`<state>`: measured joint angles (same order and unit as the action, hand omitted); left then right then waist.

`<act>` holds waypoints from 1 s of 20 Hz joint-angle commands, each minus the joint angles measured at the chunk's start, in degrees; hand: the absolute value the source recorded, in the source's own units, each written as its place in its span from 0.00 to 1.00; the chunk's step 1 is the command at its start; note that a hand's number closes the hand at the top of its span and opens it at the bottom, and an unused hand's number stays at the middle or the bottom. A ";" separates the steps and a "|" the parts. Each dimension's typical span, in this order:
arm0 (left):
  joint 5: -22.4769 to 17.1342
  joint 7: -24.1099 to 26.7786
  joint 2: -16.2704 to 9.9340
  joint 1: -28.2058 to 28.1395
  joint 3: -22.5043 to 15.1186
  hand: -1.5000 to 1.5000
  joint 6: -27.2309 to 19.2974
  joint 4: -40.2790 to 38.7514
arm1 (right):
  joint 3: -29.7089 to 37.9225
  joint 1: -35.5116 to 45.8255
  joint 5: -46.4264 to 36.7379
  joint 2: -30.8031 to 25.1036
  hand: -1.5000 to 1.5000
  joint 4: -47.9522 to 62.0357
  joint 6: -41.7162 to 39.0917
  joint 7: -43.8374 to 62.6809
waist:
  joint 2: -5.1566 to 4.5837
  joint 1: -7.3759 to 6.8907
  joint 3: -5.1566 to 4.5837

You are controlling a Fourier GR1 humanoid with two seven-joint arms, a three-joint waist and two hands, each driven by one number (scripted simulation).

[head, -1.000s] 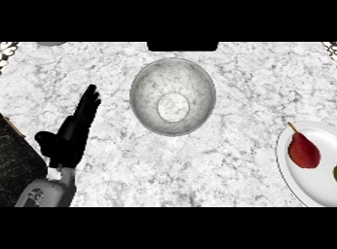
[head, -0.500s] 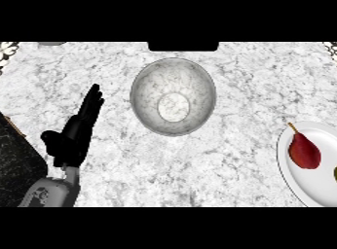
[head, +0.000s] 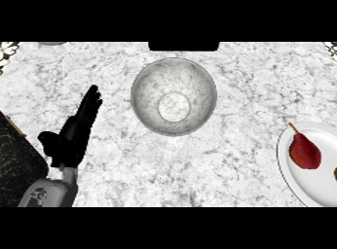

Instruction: Pick the lemon from the plate and place it in the bowl

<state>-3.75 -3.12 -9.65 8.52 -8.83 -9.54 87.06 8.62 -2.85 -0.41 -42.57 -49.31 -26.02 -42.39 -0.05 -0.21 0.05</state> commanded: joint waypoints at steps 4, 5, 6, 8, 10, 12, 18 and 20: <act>1.72 1.61 1.36 -0.58 0.92 0.50 1.23 -0.96 | -2.03 6.68 -8.87 1.33 0.00 11.80 1.93 -9.49 | -0.02 -0.05 0.00; 1.27 0.63 1.43 -1.45 1.07 0.50 1.02 1.32 | -1.98 7.20 -9.60 -0.11 0.00 12.75 1.91 -10.81 | -0.01 -0.12 0.01; 2.90 -2.62 3.48 -0.45 -1.08 0.50 -0.99 2.11 | -2.24 5.86 -8.40 0.22 0.00 9.08 0.95 -8.32 | 0.05 0.09 -0.02; 0.67 -3.09 -0.37 -2.16 1.65 0.50 2.23 5.17 | -3.81 6.34 -8.37 2.08 0.00 7.24 0.78 -5.97 | 0.10 -0.07 -0.04; 1.24 -2.27 0.41 -0.12 2.36 0.50 2.06 1.31 | -4.45 8.37 -10.94 4.16 0.00 14.69 3.71 -11.33 | -0.04 -0.13 0.02; 1.89 -1.97 1.59 1.01 1.78 0.50 0.73 1.03 | -7.49 6.65 -13.83 2.19 1.00 9.87 5.04 -15.14 | -0.02 -0.01 0.03; 1.59 -1.98 1.07 0.90 2.90 0.50 1.83 0.79 | -9.33 4.31 -16.19 2.60 1.00 6.26 9.83 -18.92 | 0.05 0.30 -0.02; 4.20 -1.41 4.24 1.35 -0.24 0.50 -0.33 -0.94 | -8.91 4.12 -14.02 2.24 1.00 4.98 7.07 -18.55 | 0.09 0.50 -0.03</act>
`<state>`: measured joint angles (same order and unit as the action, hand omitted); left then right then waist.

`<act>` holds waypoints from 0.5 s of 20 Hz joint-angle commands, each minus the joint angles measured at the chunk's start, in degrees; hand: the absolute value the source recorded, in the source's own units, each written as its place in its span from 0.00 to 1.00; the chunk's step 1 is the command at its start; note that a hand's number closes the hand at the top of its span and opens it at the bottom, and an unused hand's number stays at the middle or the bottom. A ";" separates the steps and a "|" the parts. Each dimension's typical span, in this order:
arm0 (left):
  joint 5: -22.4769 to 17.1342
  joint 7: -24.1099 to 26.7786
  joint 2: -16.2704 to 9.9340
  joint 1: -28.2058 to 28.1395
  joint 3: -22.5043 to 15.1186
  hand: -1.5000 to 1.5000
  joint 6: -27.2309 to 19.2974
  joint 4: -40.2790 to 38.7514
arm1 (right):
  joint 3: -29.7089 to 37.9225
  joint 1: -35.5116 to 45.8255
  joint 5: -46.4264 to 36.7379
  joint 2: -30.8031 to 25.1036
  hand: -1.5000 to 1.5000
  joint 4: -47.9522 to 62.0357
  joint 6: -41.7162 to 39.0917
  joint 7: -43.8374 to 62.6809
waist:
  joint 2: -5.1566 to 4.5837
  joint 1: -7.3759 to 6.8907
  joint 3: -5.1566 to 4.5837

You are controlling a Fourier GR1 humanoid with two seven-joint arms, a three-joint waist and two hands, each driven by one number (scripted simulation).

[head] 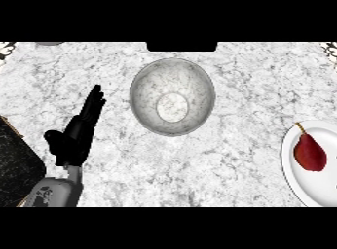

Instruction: Pick the lemon from the plate and place it in the bowl

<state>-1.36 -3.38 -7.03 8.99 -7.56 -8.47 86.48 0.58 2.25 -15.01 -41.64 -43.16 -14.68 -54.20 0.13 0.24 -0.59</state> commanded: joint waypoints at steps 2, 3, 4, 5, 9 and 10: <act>0.18 2.38 -0.17 -2.64 -0.11 0.50 1.17 0.29 | -1.41 0.61 -0.15 2.13 1.00 2.19 -3.77 -7.28 | -0.17 -0.60 0.65; 0.13 -2.74 -1.16 0.10 0.90 0.50 0.37 1.92 | -2.06 -2.35 0.59 3.45 1.00 -2.00 -2.81 -7.09 | 0.00 -0.07 0.62; -0.55 -1.57 -0.80 0.03 1.37 0.50 0.40 1.12 | -6.38 -1.85 -0.90 6.94 1.00 -9.94 -2.40 -0.51 | 0.26 0.24 0.40; -0.15 -1.59 -0.28 0.45 0.44 0.50 0.31 1.48 | -9.84 0.55 -2.98 10.59 1.00 -11.07 -1.38 0.86 | 0.24 -0.87 0.40; 0.03 -1.51 -0.01 1.35 -1.18 0.50 1.71 0.81 | -20.15 3.59 -9.31 17.54 1.00 -18.21 -2.68 4.57 | 0.21 -4.68 0.13; -0.21 -1.70 -0.47 2.03 -0.32 0.50 1.75 -0.03 | -21.25 4.04 -9.05 19.80 1.00 -20.08 -3.00 5.77 | 0.10 -3.91 0.11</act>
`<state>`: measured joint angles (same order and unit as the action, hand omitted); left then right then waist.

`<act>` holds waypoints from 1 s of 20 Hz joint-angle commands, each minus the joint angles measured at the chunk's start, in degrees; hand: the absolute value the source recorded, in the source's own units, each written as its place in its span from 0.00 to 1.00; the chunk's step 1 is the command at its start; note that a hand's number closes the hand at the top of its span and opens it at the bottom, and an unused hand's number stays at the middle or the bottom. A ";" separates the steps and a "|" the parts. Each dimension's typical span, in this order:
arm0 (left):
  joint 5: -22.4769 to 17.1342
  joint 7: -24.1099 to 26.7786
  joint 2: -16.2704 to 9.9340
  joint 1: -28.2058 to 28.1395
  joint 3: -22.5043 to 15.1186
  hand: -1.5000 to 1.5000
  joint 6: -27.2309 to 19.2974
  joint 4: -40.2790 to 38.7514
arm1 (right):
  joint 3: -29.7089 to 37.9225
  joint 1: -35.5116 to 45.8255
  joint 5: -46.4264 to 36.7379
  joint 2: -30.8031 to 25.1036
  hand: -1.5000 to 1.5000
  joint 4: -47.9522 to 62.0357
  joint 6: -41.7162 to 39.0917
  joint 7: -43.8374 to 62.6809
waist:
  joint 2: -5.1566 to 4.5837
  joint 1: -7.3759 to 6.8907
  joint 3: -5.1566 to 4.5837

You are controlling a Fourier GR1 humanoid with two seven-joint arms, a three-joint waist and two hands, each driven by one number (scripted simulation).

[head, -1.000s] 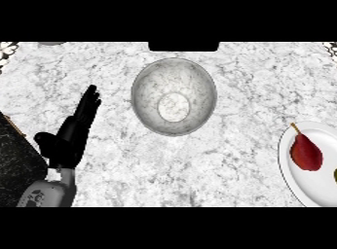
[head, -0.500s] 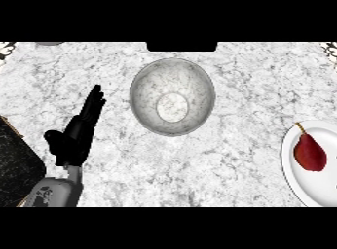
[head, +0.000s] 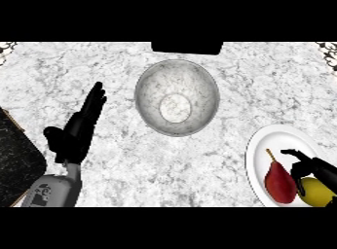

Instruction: Pick the lemon from the plate and place it in the bowl

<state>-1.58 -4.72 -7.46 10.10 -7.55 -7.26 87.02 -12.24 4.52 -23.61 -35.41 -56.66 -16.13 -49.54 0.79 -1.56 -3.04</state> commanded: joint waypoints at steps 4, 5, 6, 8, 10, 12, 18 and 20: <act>-0.16 -0.88 0.09 -0.15 -0.03 0.50 0.01 0.00 | -12.02 2.22 1.81 22.27 1.00 -14.67 -2.15 5.56 | 0.31 -0.45 2.69; -0.12 -0.13 -0.21 -0.87 -0.20 0.50 0.49 0.13 | -13.50 2.26 1.40 24.79 1.00 -17.27 -1.00 7.19 | 0.47 0.02 2.67; 0.36 -0.14 -0.56 0.06 0.93 0.50 -0.47 -1.00 | -14.70 1.49 1.31 27.74 1.00 -20.11 0.77 9.32 | 0.40 1.67 2.66; 0.15 -0.78 -0.56 -1.46 1.10 0.50 -0.78 -0.43 | -16.98 0.07 -0.16 31.08 1.00 -27.87 4.20 14.41 | 0.90 2.95 2.66; -0.03 -0.78 -1.06 -1.59 1.95 0.50 -1.12 0.85 | -19.73 -1.41 -1.82 34.86 1.00 -34.53 6.94 20.90 | 1.02 3.29 2.72; 0.12 -0.63 -0.83 -2.68 1.64 0.50 -1.28 1.41 | -22.30 -2.34 -3.26 35.07 1.00 -43.27 8.42 27.08 | 0.92 3.57 2.75; 0.33 0.26 -0.79 -3.12 1.22 0.50 -0.59 1.27 | -31.61 -0.96 -11.77 35.33 1.00 -63.93 9.56 53.88 | 0.23 3.03 2.82; -0.23 -0.53 -0.96 -3.94 1.16 0.50 -0.08 2.41 | -34.88 0.68 -12.75 35.36 1.00 -68.80 10.74 63.59 | 0.29 2.42 2.81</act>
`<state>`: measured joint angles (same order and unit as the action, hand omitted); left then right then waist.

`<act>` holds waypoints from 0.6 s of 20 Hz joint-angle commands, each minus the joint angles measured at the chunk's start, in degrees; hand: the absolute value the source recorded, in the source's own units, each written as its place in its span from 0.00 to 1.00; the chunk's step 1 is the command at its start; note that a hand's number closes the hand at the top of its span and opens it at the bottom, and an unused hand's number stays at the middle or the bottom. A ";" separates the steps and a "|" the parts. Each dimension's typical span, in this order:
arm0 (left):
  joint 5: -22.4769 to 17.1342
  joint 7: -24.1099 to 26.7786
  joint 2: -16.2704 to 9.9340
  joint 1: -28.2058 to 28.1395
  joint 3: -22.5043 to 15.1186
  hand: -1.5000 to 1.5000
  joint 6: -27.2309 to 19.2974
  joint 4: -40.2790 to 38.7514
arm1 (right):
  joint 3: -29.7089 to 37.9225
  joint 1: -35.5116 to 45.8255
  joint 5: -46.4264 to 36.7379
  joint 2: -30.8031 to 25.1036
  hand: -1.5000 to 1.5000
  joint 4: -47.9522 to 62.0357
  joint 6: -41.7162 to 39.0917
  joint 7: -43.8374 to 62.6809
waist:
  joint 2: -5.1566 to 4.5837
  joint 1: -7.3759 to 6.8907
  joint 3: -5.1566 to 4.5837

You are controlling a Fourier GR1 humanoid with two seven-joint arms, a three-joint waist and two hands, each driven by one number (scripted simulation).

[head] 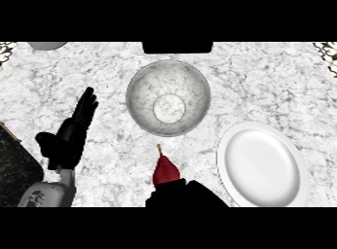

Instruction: Pick the lemon from the plate and place it in the bowl

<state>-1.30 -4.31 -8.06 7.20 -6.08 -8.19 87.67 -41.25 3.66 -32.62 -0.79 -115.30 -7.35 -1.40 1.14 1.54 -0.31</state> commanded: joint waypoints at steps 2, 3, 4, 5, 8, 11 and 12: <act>0.67 -0.92 1.34 2.08 -0.75 0.50 -0.66 -0.43 | -6.54 9.88 -2.99 0.76 1.00 -11.33 1.73 25.56 | -0.71 -1.28 0.11; 1.41 0.93 0.93 2.96 -0.27 0.50 -0.64 -2.66 | -7.97 10.31 -3.93 0.77 1.00 -14.19 2.60 29.69 | -0.69 -0.80 0.08; 2.83 0.36 3.56 2.02 -3.13 0.50 -2.12 -1.56 | -4.93 16.25 -1.56 0.75 1.00 -13.00 3.18 32.64 | -0.86 -1.60 0.12; 0.79 0.98 1.81 0.44 -1.70 0.50 0.18 -0.13 | -5.77 18.92 -1.02 0.76 1.00 -13.16 5.07 37.15 | -0.83 -2.03 0.13; 1.59 -0.97 2.35 3.15 -1.45 0.50 -1.02 -1.25 | -2.53 30.90 0.64 0.77 1.00 -10.25 7.66 45.86 | -0.84 -2.35 0.07; 0.76 -3.17 1.36 3.97 -1.19 0.50 0.65 0.13 | 3.50 41.39 5.17 0.78 1.00 -4.88 9.43 51.01 | -0.97 -2.41 0.18; 0.90 -1.90 1.55 2.67 -1.28 0.50 0.68 0.47 | 3.15 43.91 7.64 0.78 1.00 -1.18 11.08 51.69 | -1.01 -2.54 0.20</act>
<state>-0.64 -5.37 -6.92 9.54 -7.01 -7.64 87.58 -40.91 36.36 -29.75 -0.13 -121.73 0.29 42.60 0.28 -0.72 -0.17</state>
